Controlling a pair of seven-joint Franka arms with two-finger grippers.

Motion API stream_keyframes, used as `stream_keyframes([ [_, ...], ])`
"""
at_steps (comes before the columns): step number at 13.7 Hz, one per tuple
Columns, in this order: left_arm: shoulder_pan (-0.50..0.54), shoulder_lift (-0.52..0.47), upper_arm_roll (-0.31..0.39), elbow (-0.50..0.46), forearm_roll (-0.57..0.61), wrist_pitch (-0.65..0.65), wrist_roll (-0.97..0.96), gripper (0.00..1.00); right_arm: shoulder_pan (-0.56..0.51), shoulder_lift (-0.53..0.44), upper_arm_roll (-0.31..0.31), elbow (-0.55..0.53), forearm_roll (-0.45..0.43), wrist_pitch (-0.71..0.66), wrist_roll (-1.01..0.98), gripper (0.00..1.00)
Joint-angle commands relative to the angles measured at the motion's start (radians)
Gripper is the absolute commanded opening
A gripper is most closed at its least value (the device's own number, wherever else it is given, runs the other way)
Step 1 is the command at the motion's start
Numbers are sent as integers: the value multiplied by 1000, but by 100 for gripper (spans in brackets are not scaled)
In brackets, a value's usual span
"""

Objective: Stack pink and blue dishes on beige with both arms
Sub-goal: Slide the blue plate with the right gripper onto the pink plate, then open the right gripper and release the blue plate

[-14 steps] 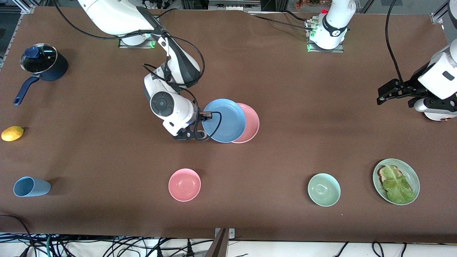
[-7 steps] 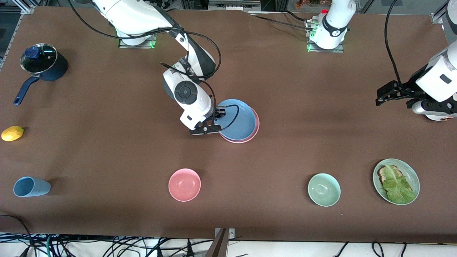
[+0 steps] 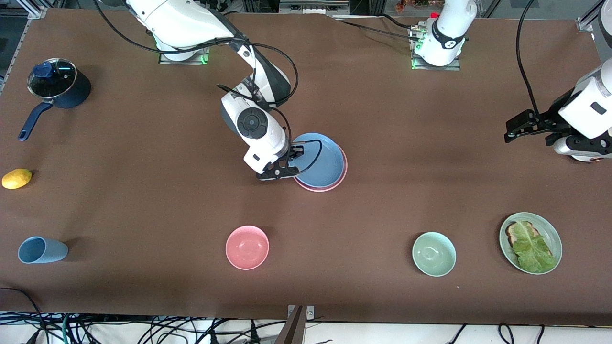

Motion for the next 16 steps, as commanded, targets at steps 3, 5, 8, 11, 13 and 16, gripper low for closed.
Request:
stream_keyframes([
  [3,4,-6,0,-1,-10,1,0,100,17,10,-3,0,-21,35,21,0],
  [5,4,-6,-2,0,-11,1,0,100,15,12,-3,-2,-28,58,21,0],
  [8,2,-6,-3,2,-11,1,0,100,15,16,-3,-4,-28,58,21,0],
  [11,4,-6,-2,2,-11,1,0,100,15,18,-3,-4,-30,59,19,0],
  [13,4,-6,-2,0,-11,1,0,100,12,18,-3,-4,-28,58,19,21],
  [16,4,-6,-2,0,-11,1,0,100,9,16,-4,-2,-28,55,16,99],
])
